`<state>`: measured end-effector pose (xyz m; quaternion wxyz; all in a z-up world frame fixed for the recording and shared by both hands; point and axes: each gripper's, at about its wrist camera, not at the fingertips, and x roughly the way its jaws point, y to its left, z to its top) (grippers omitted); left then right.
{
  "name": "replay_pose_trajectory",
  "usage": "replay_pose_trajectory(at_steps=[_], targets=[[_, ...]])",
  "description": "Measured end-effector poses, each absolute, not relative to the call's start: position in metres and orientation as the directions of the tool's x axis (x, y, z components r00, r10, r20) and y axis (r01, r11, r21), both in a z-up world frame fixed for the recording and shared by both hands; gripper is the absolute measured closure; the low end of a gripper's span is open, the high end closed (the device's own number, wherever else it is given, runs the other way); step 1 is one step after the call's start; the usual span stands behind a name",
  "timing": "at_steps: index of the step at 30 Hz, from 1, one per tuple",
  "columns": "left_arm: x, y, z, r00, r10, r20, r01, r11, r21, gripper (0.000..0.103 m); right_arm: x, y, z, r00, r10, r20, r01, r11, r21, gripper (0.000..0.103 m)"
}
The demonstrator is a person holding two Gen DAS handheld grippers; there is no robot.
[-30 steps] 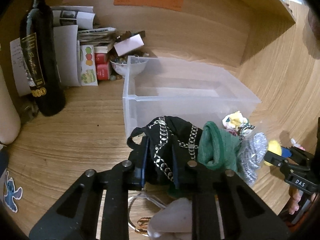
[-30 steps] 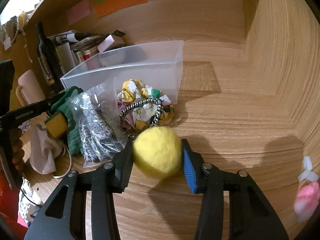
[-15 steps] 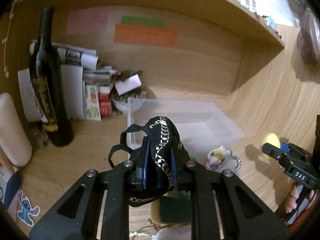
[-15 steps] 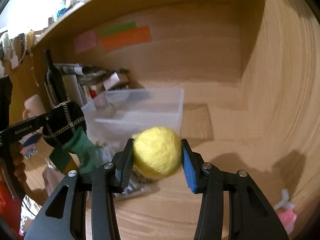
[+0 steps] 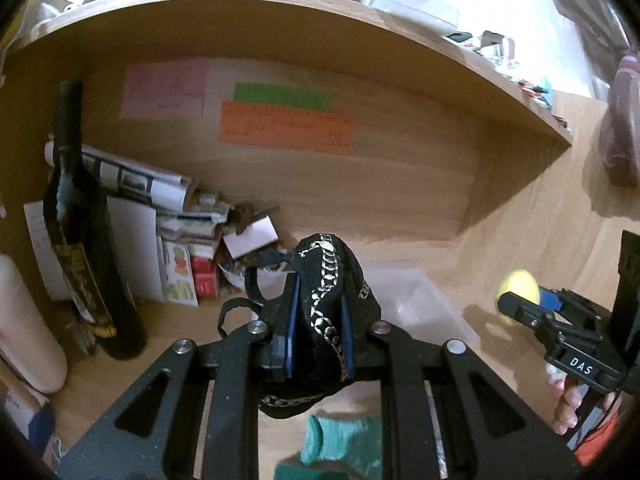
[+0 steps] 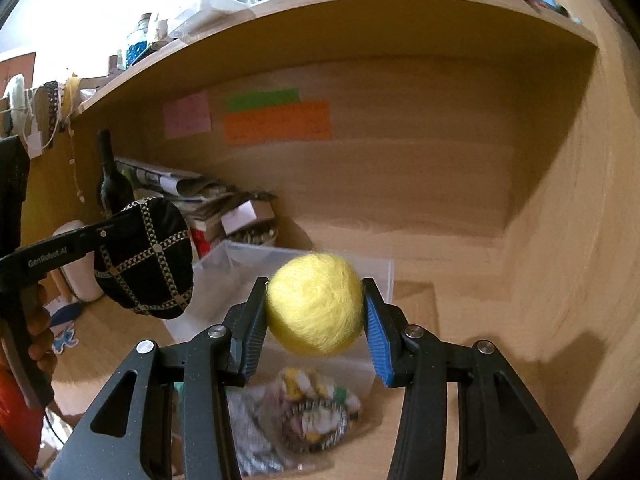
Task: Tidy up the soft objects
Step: 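Carry the pouch and ball over the clear bin and open both tools to drop them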
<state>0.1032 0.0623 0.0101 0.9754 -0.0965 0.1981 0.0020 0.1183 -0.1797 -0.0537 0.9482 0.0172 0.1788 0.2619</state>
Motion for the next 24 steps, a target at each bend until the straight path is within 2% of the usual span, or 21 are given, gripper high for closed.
replay_pose_trajectory(at_steps=[9,17,24], targets=[[0.144,0.073,0.009,0.915,-0.046,-0.402,-0.045,0.976,-0.213,0.085,0.161,-0.161,-0.049,0.776,0.506,-0.378,-0.499,0.858,0.122,0.062],[0.19,0.075,-0.031,0.824,-0.138,-0.55,-0.014,0.965,-0.263,0.085,0.202,-0.138,-0.074,0.718,0.476,-0.508,-0.5,0.86,0.1,0.062],[0.206,0.069,-0.059,0.756,-0.189,-0.627,0.008,0.96,-0.28,0.085,0.227,-0.124,-0.104,0.66,0.434,-0.613,-0.493,0.866,0.083,0.062]])
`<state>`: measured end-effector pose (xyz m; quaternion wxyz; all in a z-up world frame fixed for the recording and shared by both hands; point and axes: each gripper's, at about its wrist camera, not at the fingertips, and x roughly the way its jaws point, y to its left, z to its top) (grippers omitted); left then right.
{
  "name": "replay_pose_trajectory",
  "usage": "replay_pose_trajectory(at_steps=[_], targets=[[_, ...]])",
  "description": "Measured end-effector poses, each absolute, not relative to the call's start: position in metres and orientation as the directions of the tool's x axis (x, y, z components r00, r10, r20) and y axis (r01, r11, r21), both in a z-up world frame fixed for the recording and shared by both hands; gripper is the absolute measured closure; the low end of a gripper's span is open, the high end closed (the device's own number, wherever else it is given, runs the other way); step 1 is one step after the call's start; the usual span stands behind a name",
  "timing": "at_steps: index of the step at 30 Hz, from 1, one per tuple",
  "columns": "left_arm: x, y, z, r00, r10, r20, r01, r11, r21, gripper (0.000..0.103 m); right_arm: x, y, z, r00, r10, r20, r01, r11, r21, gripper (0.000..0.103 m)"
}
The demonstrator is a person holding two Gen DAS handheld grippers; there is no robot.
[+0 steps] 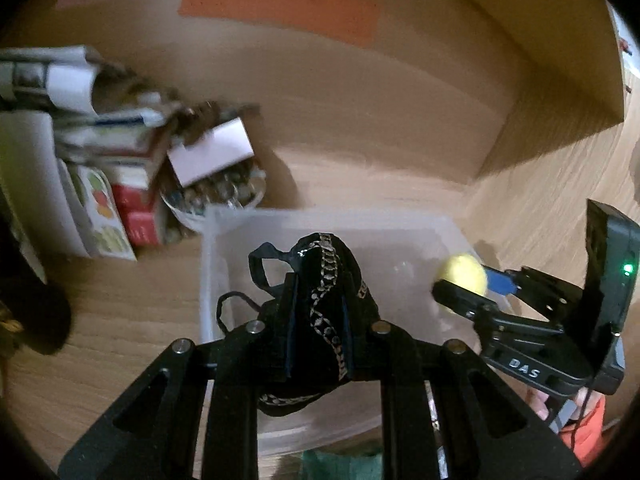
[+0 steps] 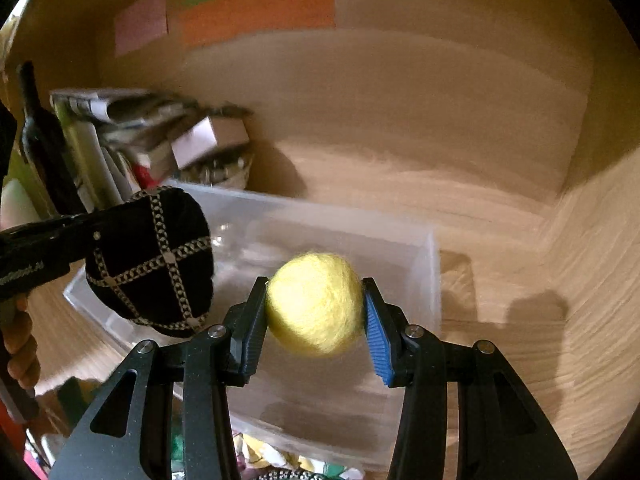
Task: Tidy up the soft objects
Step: 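Carry the pouch and ball over the clear bin and open both tools to drop them, then grasp the green sponge with the left tool while the right tool grasps the bag of grey gloves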
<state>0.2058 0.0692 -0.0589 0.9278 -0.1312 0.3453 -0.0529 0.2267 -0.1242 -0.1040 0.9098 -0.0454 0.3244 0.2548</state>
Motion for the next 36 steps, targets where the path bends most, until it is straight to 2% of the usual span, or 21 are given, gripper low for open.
replay_pose_trajectory(at_steps=[3,9,11,13,15,18,22,25,27,29,31,36], targets=[[0.208,0.066,-0.062,0.742,-0.19,-0.643,0.018,0.964,-0.265,0.085,0.23,-0.12,-0.111,0.636,0.433,-0.639,-0.513,0.856,0.07,0.061],[0.208,0.063,-0.061,0.737,-0.143,-0.661,0.003,0.978,-0.208,0.076,0.234,-0.115,-0.118,0.614,0.421,-0.667,-0.511,0.856,0.07,0.06],[0.207,0.062,-0.06,0.743,-0.126,-0.657,-0.003,0.982,-0.191,0.068,0.234,-0.115,-0.117,0.61,0.421,-0.671,-0.511,0.857,0.073,0.057],[0.202,0.06,-0.055,0.755,-0.111,-0.646,-0.008,0.984,-0.178,0.062,0.232,-0.115,-0.114,0.621,0.42,-0.662,-0.508,0.859,0.068,0.05],[0.197,0.059,-0.049,0.769,-0.094,-0.633,-0.014,0.986,-0.164,0.06,0.228,-0.117,-0.108,0.636,0.429,-0.642,-0.508,0.858,0.07,0.04],[0.19,0.058,-0.039,0.784,-0.081,-0.615,-0.015,0.989,-0.15,0.057,0.218,-0.122,-0.094,0.662,0.442,-0.605,-0.511,0.857,0.067,0.036],[0.171,0.059,-0.023,0.819,-0.05,-0.571,-0.03,0.991,-0.13,0.043,0.201,-0.129,-0.075,0.702,0.456,-0.547,-0.515,0.856,0.052,0.03],[0.15,0.059,-0.01,0.843,-0.018,-0.538,-0.043,0.994,-0.101,0.036,0.183,-0.136,-0.059,0.735,0.468,-0.491,-0.514,0.856,0.046,0.021],[0.139,0.059,-0.005,0.85,-0.007,-0.527,-0.048,0.995,-0.092,0.026,0.17,-0.14,-0.051,0.748,0.475,-0.464,-0.518,0.854,0.038,0.021],[0.123,0.058,0.0,0.858,0.013,-0.513,-0.062,0.995,-0.079,0.011,0.158,-0.144,-0.045,0.759,0.481,-0.439,-0.522,0.853,0.033,0.02],[0.113,0.057,0.001,0.864,0.023,-0.502,-0.066,0.996,-0.067,0.005,0.147,-0.146,-0.042,0.764,0.487,-0.422,-0.526,0.85,0.028,0.02],[0.092,0.051,-0.012,0.849,0.013,-0.528,-0.043,0.998,-0.045,0.004,0.123,-0.151,-0.046,0.76,0.508,-0.406,-0.54,0.841,0.039,0.019]])
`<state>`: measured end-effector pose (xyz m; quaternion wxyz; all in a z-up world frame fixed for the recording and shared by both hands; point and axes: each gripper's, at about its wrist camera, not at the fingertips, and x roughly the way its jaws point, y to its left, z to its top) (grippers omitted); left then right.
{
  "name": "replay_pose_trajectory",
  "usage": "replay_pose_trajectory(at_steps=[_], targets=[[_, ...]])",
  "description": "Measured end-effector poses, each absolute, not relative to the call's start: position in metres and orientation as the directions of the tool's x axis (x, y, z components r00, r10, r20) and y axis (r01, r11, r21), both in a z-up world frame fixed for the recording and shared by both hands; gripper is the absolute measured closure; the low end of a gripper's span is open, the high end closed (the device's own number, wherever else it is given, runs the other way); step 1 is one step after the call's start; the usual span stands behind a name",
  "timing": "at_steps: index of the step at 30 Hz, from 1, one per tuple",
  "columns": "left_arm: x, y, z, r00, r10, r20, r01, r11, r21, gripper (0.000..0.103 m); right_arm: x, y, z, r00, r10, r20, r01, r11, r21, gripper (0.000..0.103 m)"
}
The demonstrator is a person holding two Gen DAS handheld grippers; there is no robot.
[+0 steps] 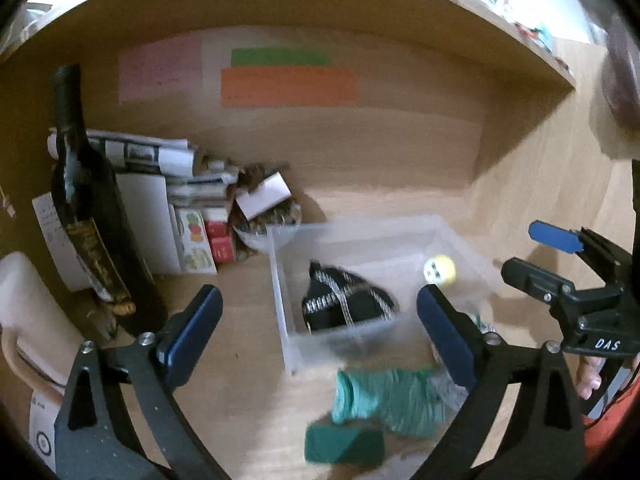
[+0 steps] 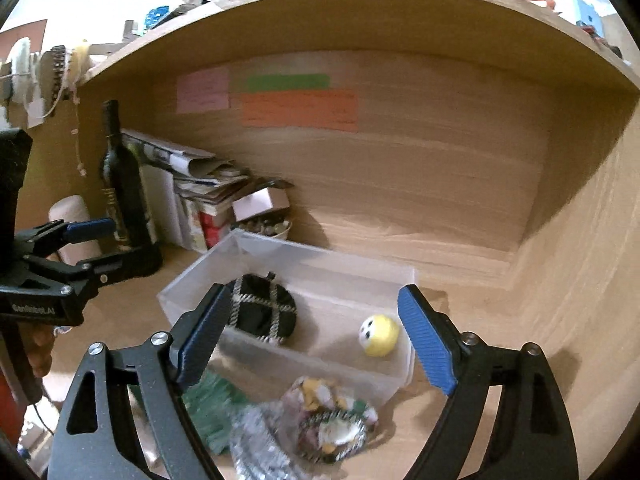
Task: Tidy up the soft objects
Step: 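Grasp the green sponge with the left tool while the right tool grasps the bag of grey gloves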
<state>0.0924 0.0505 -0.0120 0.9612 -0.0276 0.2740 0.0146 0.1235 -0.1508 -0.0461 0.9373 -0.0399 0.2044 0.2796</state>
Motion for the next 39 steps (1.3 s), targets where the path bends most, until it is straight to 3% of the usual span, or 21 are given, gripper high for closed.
replay_pose_trajectory(at_steps=[17,22,25,27,32,39], targets=[[0.059,0.033,-0.099,0.728,-0.019,-0.685,-0.039,0.997,-0.069,0.004,0.092,-0.144,-0.133,0.641,0.519,-0.566,-0.544,0.827,0.143,0.02],[0.061,0.037,-0.114,0.696,-0.04,-0.717,-0.037,0.995,-0.092,0.004,0.094,-0.144,-0.145,0.659,0.461,-0.595,-0.503,0.857,0.108,0.025],[0.063,0.043,-0.117,0.691,-0.045,-0.721,-0.045,0.993,-0.106,0.004,0.097,-0.146,-0.145,0.653,0.464,-0.599,-0.501,0.858,0.118,0.038],[0.062,0.043,-0.118,0.693,-0.048,-0.72,-0.044,0.993,-0.108,0.007,0.1,-0.145,-0.148,0.643,0.461,-0.612,-0.502,0.857,0.118,0.052],[0.062,0.04,-0.119,0.687,-0.092,-0.721,0.001,0.992,-0.126,0.038,0.099,-0.145,-0.152,0.626,0.481,-0.614,-0.521,0.844,0.129,0.074],[0.053,0.029,-0.106,0.725,-0.052,-0.686,0.016,0.998,-0.058,0.04,0.093,-0.152,-0.145,0.632,0.51,-0.584,-0.534,0.832,0.15,0.086]])
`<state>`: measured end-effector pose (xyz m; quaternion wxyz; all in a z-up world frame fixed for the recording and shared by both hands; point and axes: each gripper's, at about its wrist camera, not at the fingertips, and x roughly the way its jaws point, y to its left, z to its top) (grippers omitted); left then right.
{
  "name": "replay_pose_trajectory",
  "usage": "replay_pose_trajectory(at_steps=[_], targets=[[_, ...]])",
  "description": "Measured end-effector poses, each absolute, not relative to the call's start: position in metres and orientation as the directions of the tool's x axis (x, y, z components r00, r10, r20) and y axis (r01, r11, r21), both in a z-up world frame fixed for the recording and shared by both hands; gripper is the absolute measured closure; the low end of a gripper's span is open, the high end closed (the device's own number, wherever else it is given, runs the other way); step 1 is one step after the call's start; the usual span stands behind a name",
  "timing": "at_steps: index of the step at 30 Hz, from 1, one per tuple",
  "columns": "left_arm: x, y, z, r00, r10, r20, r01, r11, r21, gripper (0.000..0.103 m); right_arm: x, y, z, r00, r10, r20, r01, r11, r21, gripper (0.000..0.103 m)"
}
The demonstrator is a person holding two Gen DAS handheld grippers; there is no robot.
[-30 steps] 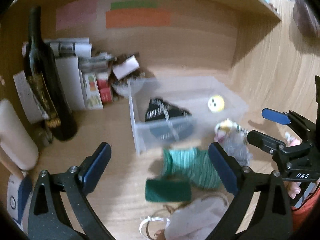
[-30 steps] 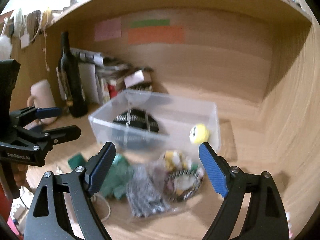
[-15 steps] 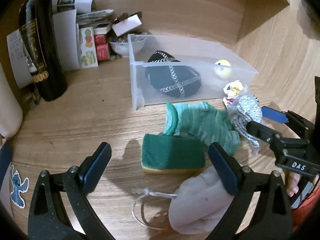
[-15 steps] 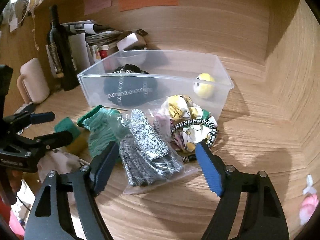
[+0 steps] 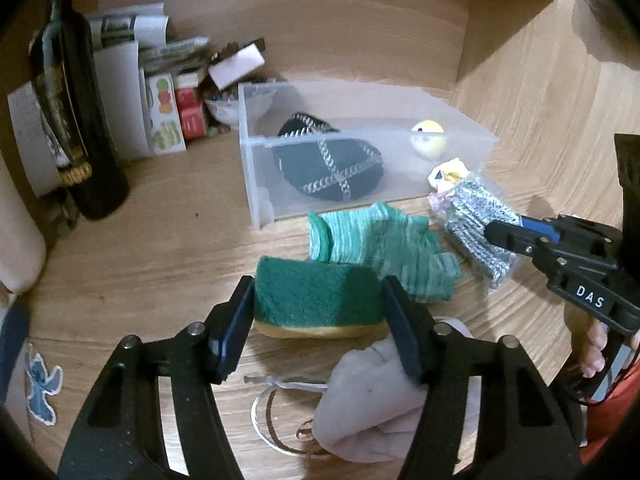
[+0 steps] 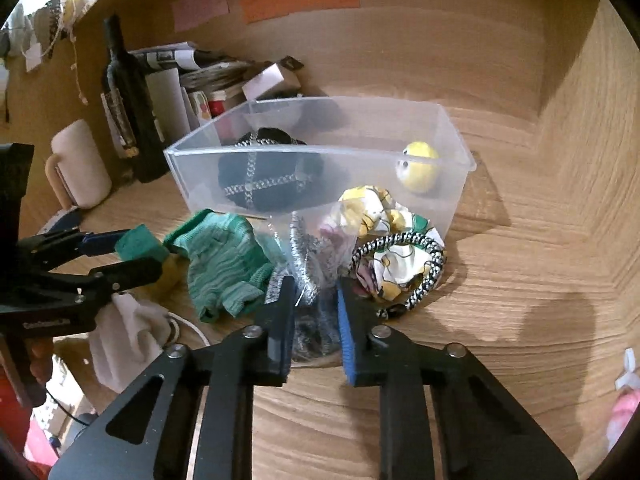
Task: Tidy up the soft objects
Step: 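Grasp the green sponge with the left tool while the right tool grasps the bag of grey gloves, then lower the sponge and glove bag into the clear bin and open both tools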
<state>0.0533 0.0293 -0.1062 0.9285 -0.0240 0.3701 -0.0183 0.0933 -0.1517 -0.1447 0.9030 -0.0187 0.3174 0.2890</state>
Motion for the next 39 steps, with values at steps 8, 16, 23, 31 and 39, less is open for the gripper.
replay_pose_trajectory(at_steps=[8,16,23,31,39], targets=[[0.048,0.035,-0.076,0.781,-0.045,-0.622,0.008,0.998,-0.062,0.04,0.085,-0.161,-0.122,0.666,0.531,-0.524,-0.539,0.828,0.153,0.088],[0.06,0.046,-0.044,0.831,-0.088,-0.548,0.008,0.989,-0.148,0.04,0.085,-0.169,-0.085,0.724,0.541,-0.428,-0.534,0.832,0.149,0.088],[0.081,0.044,-0.016,0.87,-0.082,-0.487,0.021,0.991,-0.131,0.04,0.097,-0.163,-0.056,0.769,0.529,-0.359,-0.524,0.843,0.12,0.088],[0.122,0.04,-0.003,0.859,-0.094,-0.503,0.03,0.991,-0.133,0.04,0.123,-0.156,-0.031,0.797,0.516,-0.314,-0.517,0.852,0.086,0.088],[0.168,0.033,-0.024,0.798,-0.103,-0.594,0.033,0.991,-0.127,0.04,0.162,-0.141,-0.037,0.78,0.502,-0.373,-0.512,0.855,0.079,0.088]])
